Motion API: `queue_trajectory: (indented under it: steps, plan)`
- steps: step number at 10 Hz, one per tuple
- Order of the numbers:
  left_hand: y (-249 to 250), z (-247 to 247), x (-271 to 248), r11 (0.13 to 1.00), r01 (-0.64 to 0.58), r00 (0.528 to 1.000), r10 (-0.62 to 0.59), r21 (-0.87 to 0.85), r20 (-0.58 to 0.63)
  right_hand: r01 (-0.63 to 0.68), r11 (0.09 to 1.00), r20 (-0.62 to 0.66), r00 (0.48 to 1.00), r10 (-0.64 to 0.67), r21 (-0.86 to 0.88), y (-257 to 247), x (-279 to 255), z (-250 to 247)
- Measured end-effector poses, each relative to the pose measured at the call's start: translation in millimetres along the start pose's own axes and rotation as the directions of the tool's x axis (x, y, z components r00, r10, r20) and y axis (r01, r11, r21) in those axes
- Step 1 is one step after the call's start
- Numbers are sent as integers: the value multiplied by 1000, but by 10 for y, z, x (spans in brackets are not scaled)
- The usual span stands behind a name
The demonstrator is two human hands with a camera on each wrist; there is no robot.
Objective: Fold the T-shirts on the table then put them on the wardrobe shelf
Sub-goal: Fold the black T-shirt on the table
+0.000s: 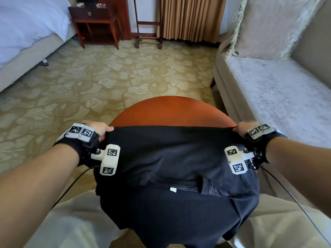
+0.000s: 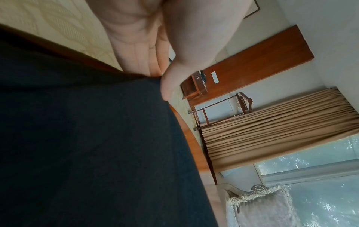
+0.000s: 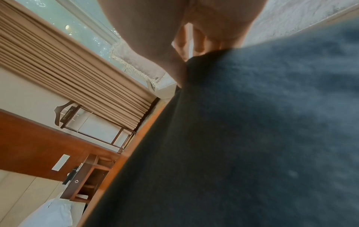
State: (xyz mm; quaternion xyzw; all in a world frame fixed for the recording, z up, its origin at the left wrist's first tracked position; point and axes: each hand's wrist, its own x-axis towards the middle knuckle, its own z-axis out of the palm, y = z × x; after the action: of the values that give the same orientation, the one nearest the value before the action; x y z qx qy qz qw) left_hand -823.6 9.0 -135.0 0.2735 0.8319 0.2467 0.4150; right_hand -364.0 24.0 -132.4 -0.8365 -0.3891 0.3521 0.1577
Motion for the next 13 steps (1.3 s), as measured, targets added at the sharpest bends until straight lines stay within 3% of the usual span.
queue_trajectory:
  steps: [1,2,3,4,5,6,7,8,9,10,11,12,13]
  plan:
    - [42,3,342,995,-61,993,68,-72,92,48,999,-86,995,-47,3,-11,88,-17]
    - [152,53,480,990,-143,990,143,-14,-2,62,997,-177,982,-70,-51,-60,206,21]
    - [255,94,445,972,-230,973,228,-46,-44,39,999,-187,981,-45,-35,-207,258,65]
    - [336,137,329,939,-270,963,262,-212,-64,18,999,-171,985,-10,41,-403,226,120]
    - [364,133,129,944,-313,949,306,-103,-79,-12,999,-257,966,23,41,-430,306,173]
    - [338,173,-196,896,-439,893,443,61,-78,44,998,-333,941,-56,-44,-541,-68,227]
    - [254,218,-544,833,-535,845,525,142,104,196,978,-192,960,-206,-72,-610,-533,257]
    - [118,302,-782,731,-581,813,507,358,286,287,946,74,958,-278,-149,-542,-846,386]
    - [-67,399,-881,634,-581,814,467,511,345,344,842,218,936,-275,-416,-425,-1046,544]
    - [-182,432,-961,647,-572,820,465,504,334,355,767,235,934,-269,-534,-280,-1196,627]
    - [-227,420,-1075,636,-601,799,488,484,351,388,801,219,921,-321,-456,-148,-1272,611]
    - [-288,402,-1164,518,-660,743,558,544,370,450,841,187,893,-411,-301,-124,-1352,510]
    - [-361,389,-1242,428,-691,702,591,583,398,543,781,316,833,-454,-309,-83,-1486,445]
